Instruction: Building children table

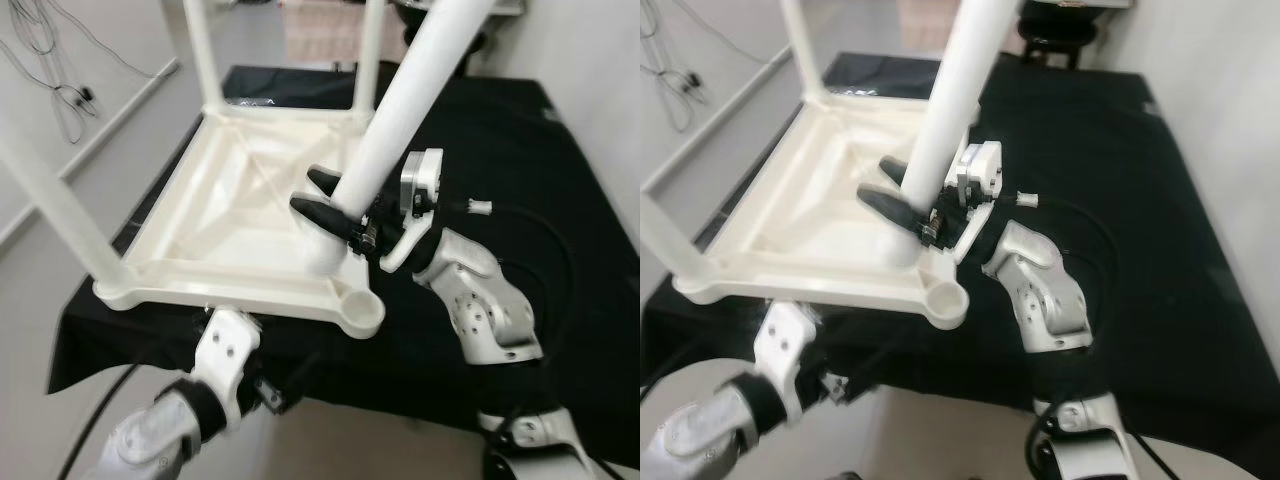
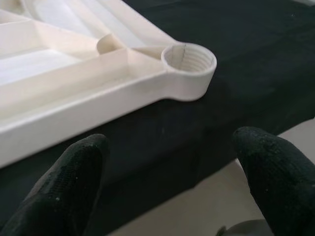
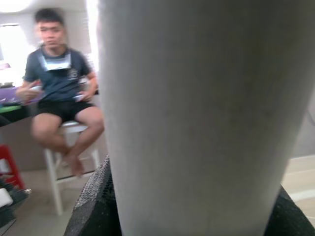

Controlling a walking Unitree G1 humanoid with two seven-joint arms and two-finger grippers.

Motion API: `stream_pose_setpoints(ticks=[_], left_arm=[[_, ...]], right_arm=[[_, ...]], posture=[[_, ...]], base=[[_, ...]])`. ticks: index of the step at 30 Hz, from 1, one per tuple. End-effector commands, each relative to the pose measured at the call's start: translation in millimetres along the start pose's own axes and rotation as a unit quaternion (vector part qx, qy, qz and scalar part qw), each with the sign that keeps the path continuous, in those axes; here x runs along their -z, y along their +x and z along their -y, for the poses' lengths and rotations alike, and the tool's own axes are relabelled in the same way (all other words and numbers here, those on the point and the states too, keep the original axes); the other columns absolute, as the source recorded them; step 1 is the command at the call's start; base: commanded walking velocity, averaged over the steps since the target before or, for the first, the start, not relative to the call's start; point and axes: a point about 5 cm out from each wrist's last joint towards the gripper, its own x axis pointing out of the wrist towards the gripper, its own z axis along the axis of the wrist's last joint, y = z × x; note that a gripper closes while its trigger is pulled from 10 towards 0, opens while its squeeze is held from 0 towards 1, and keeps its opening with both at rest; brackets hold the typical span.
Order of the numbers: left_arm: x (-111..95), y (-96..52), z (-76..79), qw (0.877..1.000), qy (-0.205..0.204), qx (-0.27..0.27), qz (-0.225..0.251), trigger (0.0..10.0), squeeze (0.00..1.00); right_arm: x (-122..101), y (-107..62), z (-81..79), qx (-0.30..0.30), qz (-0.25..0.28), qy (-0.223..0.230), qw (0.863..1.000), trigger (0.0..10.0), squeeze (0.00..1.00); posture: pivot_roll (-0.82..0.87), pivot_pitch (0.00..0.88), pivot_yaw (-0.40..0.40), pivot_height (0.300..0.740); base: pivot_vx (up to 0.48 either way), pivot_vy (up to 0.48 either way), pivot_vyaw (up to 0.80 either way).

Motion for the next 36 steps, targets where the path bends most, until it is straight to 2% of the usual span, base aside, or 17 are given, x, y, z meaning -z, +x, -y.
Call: stream_pose_setpoints(ticks=[1,3,8,10,15,24,36], left_arm=[[1,-1.9,1.6,1.0,0.01,0.001,-0.004,10.0,0.0],[3,-9.8,2.1,1.0,0.023,-0.011,-0.007,10.0,0.0],[-2,-14.3,4.6,0.999,0.035,-0.03,0.008,10.0,0.0],[-3,-18.4,6.2,0.997,0.072,-0.041,0.001,10.0,0.0],[-6,-26.7,5.7,0.995,0.076,-0.063,0.012,10.0,0.0],[-11,-34.5,11.4,0.995,0.075,-0.061,0.035,10.0,0.0],[-12,-40.7,16.3,0.995,0.067,-0.055,0.04,10.0,0.0]], right_arm=[[-1,0.7,-5.4,-0.025,0.006,0.002,1.0,10.0,0.0],[3,-6.3,-1.6,-0.049,-0.02,0.006,0.999,10.0,0.0],[6,-11.3,12.9,-0.039,-0.041,0.005,0.998,10.0,0.0],[6,-15.4,22.2,-0.036,-0.053,0.006,0.998,10.0,0.0],[3,-23.4,32.5,-0.042,-0.063,0.01,0.997,10.0,0.0],[-14,-33.9,32.9,-0.101,-0.055,0.008,0.993,10.0,0.0],[-22,-48.0,31.7,-0.136,-0.062,0.008,0.989,10.0,0.0]], posture=[[0.04,0.158,0.02,0.74],[0.05,0.182,0.02,0.74],[0.05,0.227,0.027,0.74],[0.06,0.262,0.029,0.74],[0.06,0.308,0.037,0.74],[0.08,0.36,0.055,0.74],[0.09,0.385,0.062,0.74]], base=[[0.0,0.0,0.0],[0.0,0.0,0.0],[0.0,0.0,0.0],[0.0,0.0,0.0],[0.0,0.0,0.0],[0.0,0.0,0.0],[0.0,0.0,0.0]])
